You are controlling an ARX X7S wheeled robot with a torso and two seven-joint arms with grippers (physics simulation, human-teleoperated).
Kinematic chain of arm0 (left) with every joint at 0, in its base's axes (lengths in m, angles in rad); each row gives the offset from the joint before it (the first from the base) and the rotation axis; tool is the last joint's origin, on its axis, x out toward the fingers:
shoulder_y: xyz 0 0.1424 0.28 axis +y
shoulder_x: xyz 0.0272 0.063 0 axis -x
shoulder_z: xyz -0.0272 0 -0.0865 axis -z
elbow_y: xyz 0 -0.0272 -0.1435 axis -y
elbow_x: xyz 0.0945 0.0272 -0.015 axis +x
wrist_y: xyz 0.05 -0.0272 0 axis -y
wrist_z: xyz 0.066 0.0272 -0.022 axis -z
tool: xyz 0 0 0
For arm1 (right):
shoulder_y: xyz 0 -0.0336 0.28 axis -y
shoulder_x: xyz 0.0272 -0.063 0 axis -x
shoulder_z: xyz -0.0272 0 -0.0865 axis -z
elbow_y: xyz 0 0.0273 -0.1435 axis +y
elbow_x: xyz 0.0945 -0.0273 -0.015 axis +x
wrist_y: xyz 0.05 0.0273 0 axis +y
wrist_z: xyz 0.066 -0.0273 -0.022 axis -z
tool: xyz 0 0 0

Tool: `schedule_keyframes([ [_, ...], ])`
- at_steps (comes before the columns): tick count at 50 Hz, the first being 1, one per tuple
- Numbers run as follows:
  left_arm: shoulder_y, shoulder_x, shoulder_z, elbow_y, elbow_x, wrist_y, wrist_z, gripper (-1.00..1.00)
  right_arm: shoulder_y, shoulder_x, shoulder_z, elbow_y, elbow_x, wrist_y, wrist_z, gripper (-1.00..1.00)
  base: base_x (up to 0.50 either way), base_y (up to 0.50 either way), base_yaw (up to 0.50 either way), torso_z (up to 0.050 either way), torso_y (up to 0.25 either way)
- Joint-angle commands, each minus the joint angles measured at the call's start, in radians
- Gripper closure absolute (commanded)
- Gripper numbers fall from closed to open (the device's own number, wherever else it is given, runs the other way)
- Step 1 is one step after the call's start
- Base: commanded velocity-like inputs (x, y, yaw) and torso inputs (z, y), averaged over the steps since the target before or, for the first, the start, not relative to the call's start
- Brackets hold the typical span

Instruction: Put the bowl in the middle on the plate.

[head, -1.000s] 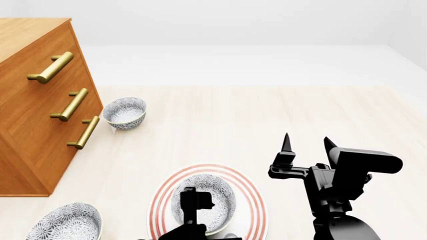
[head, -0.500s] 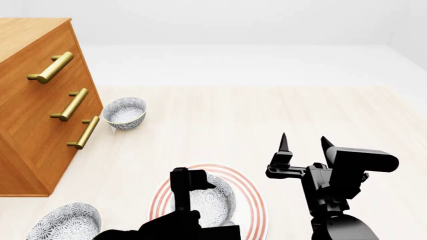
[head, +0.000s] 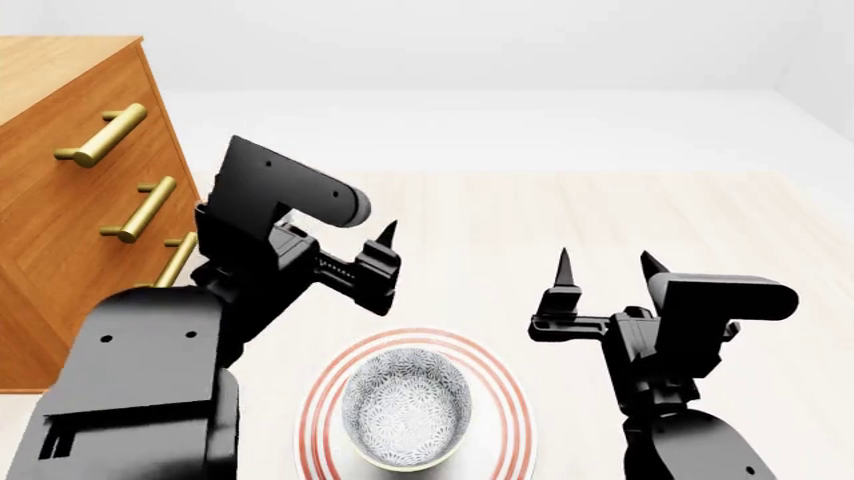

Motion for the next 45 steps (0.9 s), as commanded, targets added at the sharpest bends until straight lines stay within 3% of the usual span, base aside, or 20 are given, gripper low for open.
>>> schedule_keyframes([
  [1,0.058,0.043,-0.347,-0.152,-0.453,0.137,-0.441,-1.00,0.071,0.025,-0.024,-0.013,-0.011,0.045,0.007,-1.00,0.00,0.00,0.00,0.000,0.000],
  [4,0.083,0.038,-0.351,-0.178,-0.492,0.243,-0.518,-1.00,0.090,0.033,-0.039,-0.024,-0.023,0.063,0.014,-1.00,0.00,0.00,0.00,0.000,0.000],
  [15,0.136,0.022,-0.329,-0.193,-0.551,0.334,-0.596,-1.00,0.230,0.054,-0.066,-0.055,-0.042,0.172,0.051,-1.00,0.00,0.00,0.00,0.000,0.000],
  [45,0.119,0.000,-0.303,-0.197,-0.641,0.332,-0.670,-1.00,0.271,0.063,-0.091,-0.036,-0.032,0.164,0.032,-1.00,0.00,0.00,0.00,0.000,0.000],
])
